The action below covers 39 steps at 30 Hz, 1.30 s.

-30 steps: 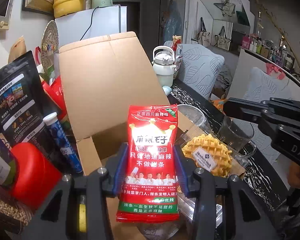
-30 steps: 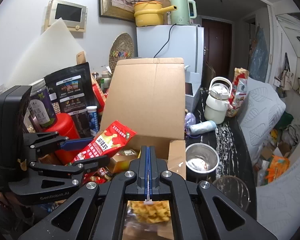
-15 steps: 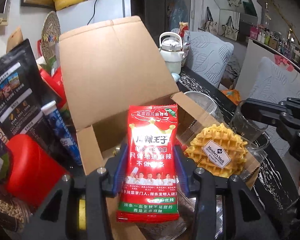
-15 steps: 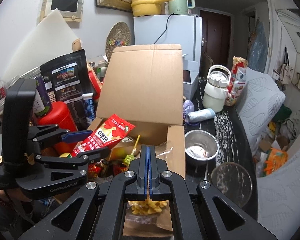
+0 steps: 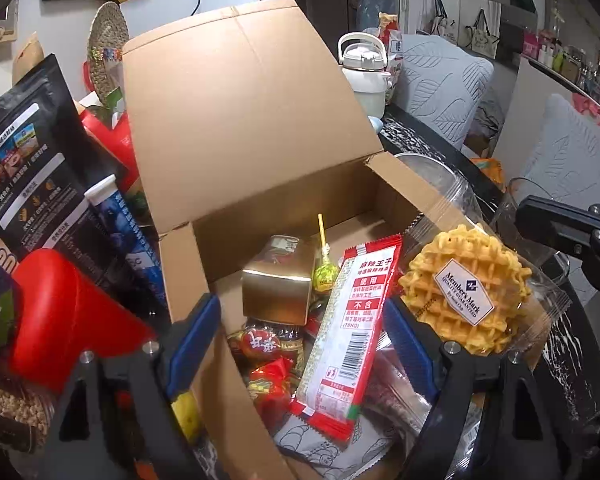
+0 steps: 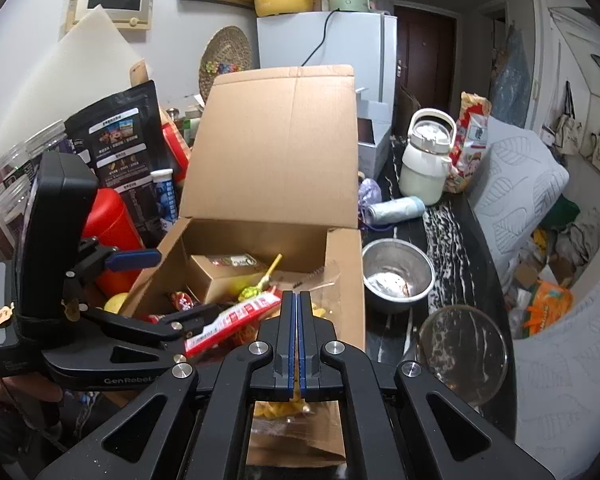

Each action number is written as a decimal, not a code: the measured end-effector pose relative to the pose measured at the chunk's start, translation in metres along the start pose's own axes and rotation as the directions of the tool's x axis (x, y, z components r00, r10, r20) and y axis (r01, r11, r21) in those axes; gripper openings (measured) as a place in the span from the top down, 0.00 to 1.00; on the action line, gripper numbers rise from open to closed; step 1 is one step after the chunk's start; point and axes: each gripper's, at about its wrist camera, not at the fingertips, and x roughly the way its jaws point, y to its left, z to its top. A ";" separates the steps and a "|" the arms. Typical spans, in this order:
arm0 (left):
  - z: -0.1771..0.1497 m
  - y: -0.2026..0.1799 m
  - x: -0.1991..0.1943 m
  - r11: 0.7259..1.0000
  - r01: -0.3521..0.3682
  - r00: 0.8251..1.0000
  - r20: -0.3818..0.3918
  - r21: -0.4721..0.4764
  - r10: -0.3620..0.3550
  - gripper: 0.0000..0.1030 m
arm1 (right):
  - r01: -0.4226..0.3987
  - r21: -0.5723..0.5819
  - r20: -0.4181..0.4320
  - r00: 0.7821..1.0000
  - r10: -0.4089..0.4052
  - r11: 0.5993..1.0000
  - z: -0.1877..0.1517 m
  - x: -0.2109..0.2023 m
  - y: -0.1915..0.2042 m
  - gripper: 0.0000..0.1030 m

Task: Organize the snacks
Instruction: 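Lower both bags into the cardboard box and open both grippers, then withdraw both grippers back from the cardboard box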

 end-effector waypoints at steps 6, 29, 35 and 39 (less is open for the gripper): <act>-0.002 0.002 0.001 1.000 -0.003 1.000 -0.010 -0.009 0.003 0.19 | -0.007 0.003 -0.020 1.000 0.007 1.000 -0.002 0.005 0.001 0.99; 0.000 0.017 -0.034 0.997 -0.070 0.996 0.043 -0.036 0.072 0.19 | 0.036 0.014 -0.042 0.999 -0.035 0.999 -0.003 0.005 0.008 0.26; 0.000 0.021 -0.065 0.995 -0.087 0.992 0.090 -0.048 0.091 0.19 | 0.042 0.008 -0.029 0.999 -0.042 0.999 -0.001 -0.009 0.015 0.26; -0.001 0.021 -0.089 0.994 -0.095 0.987 0.129 -0.051 0.101 0.19 | 0.041 0.009 0.006 0.999 -0.041 0.999 0.002 -0.028 0.022 0.26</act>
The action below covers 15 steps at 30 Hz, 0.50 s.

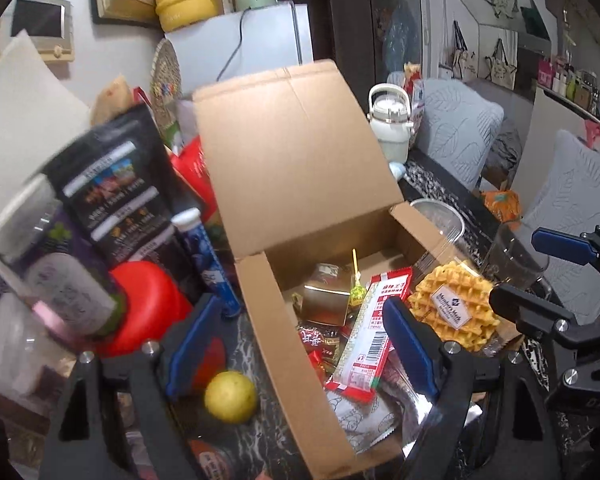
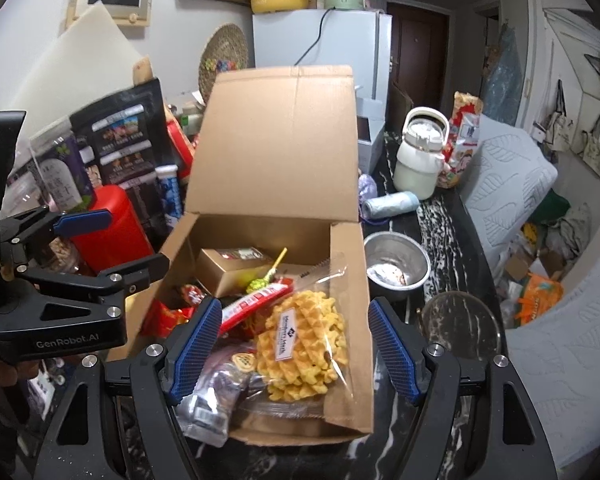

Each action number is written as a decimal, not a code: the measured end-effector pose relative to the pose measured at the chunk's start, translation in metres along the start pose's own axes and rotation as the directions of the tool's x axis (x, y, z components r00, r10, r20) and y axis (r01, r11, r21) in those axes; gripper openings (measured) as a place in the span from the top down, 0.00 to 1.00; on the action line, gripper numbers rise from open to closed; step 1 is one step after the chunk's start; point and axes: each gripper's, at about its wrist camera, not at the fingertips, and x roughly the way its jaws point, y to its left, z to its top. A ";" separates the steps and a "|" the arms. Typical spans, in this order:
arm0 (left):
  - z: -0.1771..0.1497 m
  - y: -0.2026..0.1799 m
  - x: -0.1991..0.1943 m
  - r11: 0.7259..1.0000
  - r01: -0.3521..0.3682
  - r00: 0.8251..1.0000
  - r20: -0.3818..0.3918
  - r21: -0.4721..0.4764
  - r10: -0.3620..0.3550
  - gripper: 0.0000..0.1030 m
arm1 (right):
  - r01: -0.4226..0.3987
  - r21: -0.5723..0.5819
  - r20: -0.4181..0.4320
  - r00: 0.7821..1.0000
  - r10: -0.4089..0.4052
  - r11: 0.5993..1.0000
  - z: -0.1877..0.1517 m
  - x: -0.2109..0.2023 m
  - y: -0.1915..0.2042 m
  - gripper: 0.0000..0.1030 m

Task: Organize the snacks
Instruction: 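Withdraw both grippers back from the cardboard box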

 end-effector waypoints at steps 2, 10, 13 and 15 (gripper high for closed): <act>0.001 0.001 -0.013 1.000 -0.004 1.000 0.021 0.001 0.004 0.19 | 0.005 0.000 0.018 1.000 -0.005 1.000 0.002 -0.011 0.003 0.26; 0.000 0.001 -0.078 1.000 -0.017 0.993 0.120 0.013 0.015 0.19 | 0.019 -0.007 0.115 0.993 -0.018 1.000 0.004 -0.069 0.020 0.26; -0.003 0.001 -0.102 1.000 -0.018 0.988 0.152 0.015 0.016 0.19 | 0.029 -0.009 0.151 0.988 -0.027 1.000 0.002 -0.093 0.027 0.26; -0.006 0.001 -0.116 1.000 -0.015 0.985 0.173 0.020 0.011 0.19 | 0.037 -0.010 0.169 0.985 -0.034 0.999 0.000 -0.108 0.031 0.26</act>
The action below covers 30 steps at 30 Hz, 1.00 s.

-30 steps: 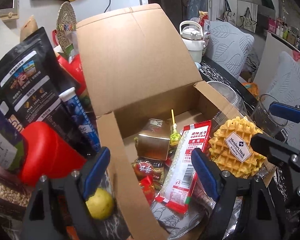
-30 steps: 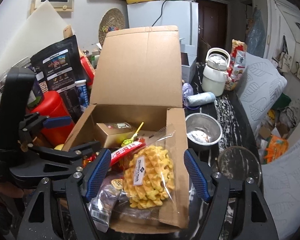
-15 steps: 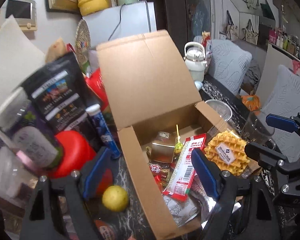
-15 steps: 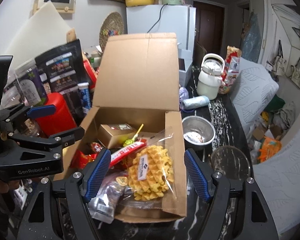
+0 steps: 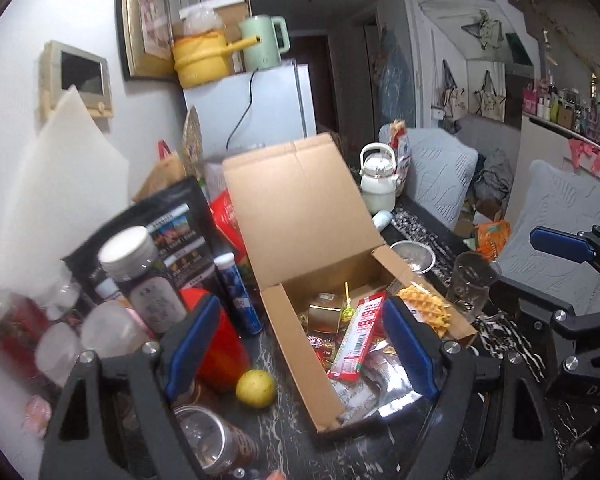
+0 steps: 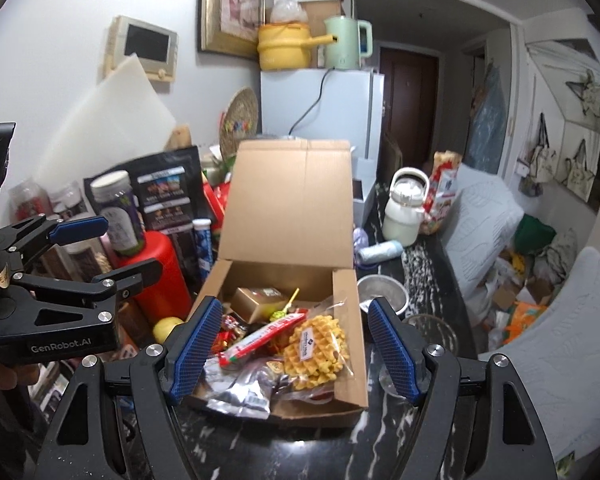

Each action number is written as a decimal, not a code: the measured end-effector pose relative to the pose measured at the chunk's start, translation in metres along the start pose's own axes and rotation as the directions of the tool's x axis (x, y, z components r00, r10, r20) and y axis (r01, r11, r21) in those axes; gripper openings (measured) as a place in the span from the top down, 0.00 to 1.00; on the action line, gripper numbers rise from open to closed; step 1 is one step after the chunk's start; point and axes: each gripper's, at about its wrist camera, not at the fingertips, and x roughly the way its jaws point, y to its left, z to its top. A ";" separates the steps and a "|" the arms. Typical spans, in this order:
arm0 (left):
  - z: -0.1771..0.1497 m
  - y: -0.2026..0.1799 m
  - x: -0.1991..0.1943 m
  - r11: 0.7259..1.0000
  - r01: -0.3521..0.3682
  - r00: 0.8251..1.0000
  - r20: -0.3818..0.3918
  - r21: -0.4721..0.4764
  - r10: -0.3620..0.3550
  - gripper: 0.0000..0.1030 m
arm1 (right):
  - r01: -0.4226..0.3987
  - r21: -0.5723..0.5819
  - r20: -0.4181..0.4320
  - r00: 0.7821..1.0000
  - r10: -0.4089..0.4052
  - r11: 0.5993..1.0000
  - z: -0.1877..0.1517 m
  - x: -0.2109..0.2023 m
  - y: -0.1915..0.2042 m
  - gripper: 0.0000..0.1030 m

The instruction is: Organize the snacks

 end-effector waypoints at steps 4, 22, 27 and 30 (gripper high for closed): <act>-0.003 0.000 -0.031 1.000 0.001 0.999 0.036 0.006 -0.001 0.19 | 0.011 -0.001 0.034 0.999 -0.011 1.000 -0.001 -0.026 0.007 0.26; -0.050 -0.012 -0.097 0.999 0.016 0.997 0.079 0.051 -0.020 0.19 | 0.114 0.062 0.068 0.991 -0.119 0.991 -0.047 -0.107 0.023 0.26; -0.067 -0.019 -0.099 0.998 0.032 0.997 0.066 0.052 -0.035 0.19 | 0.137 0.083 0.040 0.989 -0.140 0.987 -0.067 -0.110 0.026 0.26; -0.078 -0.024 -0.097 0.997 0.036 0.998 0.056 0.062 -0.039 0.19 | 0.142 0.091 0.021 0.989 -0.144 0.986 -0.079 -0.110 0.029 0.26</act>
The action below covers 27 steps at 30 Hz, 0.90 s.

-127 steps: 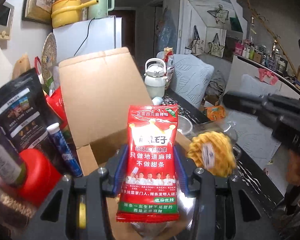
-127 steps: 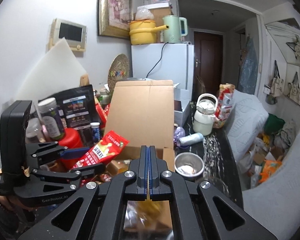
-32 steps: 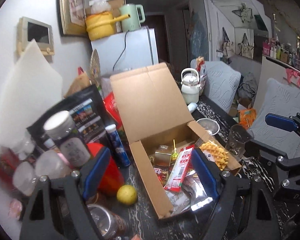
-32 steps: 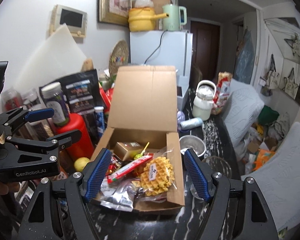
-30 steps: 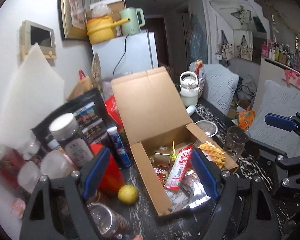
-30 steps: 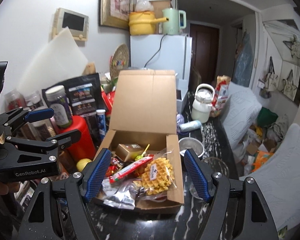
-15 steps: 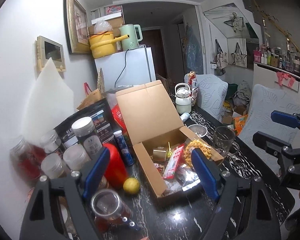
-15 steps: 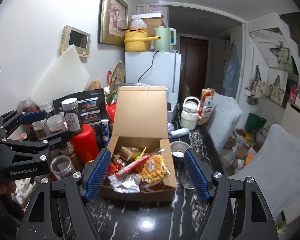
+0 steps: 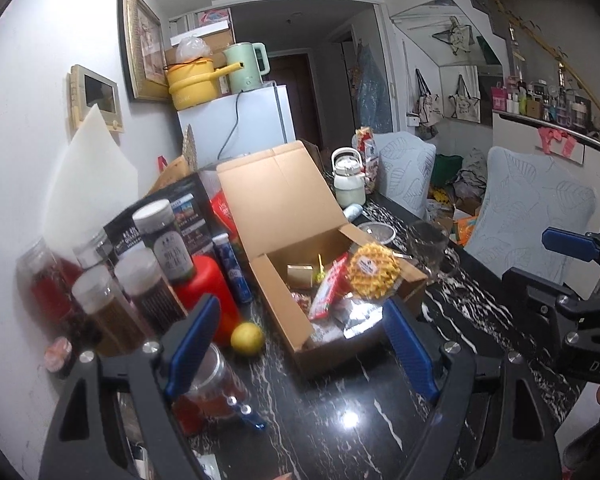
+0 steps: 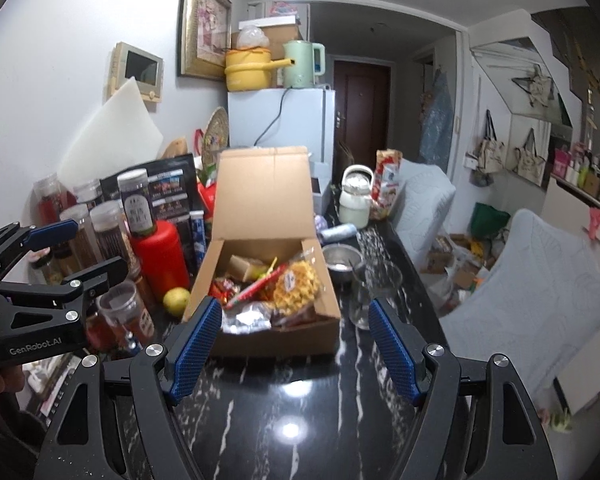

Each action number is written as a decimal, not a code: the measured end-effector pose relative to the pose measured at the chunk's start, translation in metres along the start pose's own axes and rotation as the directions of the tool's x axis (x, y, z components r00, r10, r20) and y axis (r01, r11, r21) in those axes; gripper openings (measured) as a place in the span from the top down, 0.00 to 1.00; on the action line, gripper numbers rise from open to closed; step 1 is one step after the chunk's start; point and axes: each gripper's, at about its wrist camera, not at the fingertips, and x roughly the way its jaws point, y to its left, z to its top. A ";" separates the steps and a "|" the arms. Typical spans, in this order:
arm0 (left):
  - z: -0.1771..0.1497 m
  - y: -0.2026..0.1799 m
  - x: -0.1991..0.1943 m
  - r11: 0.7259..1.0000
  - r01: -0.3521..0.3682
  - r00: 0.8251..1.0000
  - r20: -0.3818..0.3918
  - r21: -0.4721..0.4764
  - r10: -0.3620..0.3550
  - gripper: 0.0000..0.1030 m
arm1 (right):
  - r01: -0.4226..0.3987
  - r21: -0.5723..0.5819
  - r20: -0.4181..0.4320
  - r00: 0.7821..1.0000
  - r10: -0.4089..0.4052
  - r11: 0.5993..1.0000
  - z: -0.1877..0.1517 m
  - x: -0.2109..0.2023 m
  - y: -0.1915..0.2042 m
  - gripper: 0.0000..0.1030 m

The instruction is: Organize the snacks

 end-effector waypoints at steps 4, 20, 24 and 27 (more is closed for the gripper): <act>-0.013 -0.005 0.003 1.000 -0.001 1.000 -0.019 -0.005 0.001 0.19 | 0.007 0.005 -0.026 1.000 -0.007 1.000 -0.015 0.002 0.002 0.26; -0.026 -0.010 0.014 1.000 0.020 0.998 -0.066 -0.007 -0.021 0.19 | 0.027 0.024 -0.066 0.998 -0.025 0.999 -0.035 0.008 -0.001 0.26; -0.026 -0.010 0.017 1.000 0.028 0.997 -0.071 -0.010 -0.029 0.19 | 0.033 0.024 -0.069 0.997 -0.032 0.999 -0.034 0.009 -0.003 0.26; -0.026 -0.011 0.019 0.999 0.034 0.996 -0.077 -0.011 -0.035 0.19 | 0.036 0.019 -0.075 0.997 -0.035 0.999 -0.035 0.010 -0.004 0.26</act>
